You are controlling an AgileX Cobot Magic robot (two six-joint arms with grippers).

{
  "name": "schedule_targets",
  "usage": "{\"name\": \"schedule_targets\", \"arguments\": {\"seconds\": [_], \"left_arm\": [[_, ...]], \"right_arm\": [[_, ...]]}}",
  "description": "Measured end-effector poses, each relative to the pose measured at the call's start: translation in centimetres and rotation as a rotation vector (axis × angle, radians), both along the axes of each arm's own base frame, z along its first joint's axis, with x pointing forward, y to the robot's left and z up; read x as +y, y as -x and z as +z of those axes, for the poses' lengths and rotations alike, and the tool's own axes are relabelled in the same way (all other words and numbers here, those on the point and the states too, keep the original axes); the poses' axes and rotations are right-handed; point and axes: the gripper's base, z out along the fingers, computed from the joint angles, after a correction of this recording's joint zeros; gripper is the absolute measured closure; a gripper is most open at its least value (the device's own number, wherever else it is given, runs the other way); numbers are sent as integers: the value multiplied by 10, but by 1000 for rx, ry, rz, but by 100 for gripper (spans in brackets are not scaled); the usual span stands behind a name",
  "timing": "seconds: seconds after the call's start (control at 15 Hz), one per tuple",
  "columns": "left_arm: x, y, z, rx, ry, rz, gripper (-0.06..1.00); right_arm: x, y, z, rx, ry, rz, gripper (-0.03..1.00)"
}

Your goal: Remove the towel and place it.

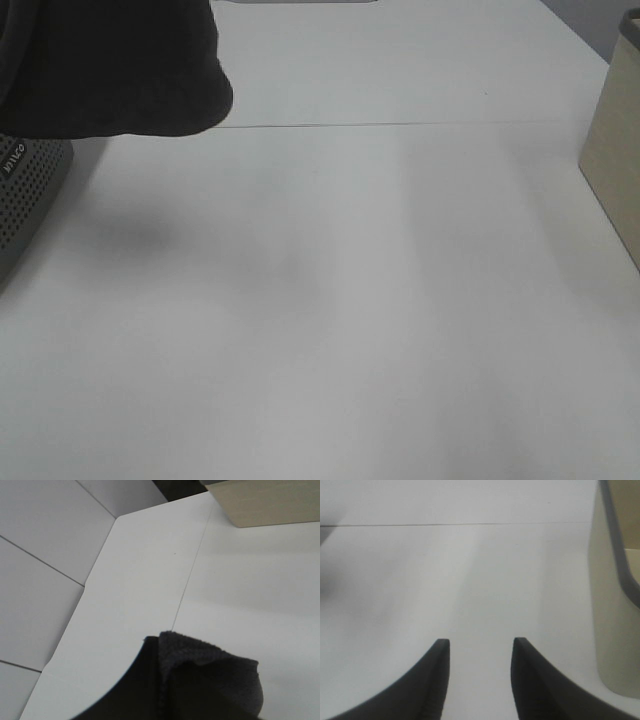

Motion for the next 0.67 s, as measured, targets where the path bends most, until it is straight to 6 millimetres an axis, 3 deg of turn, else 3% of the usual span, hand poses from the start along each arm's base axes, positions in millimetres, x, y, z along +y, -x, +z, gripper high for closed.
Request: {"name": "schedule_targets", "arguments": {"seconds": [0.13,0.33,0.4,0.47,0.67], "left_arm": [[-12,7,0,0,-1,-50,94],[-25,16,0,-1,-2,-104,94],[-28,18,0,0,-1,-115,94],[-29,19,0,3,5,-121,94],[-32,21,1,23,41,-140,94]], "right_arm": [[8,-20,-1,4,-47,94,53],[21,-50,-8,5,-48,318,29],[24,-54,-10,0,-40,380,27],[39,-70,-17,-48,-74,634,25],[52,-97,-22,-197,-261,833,24]]}}
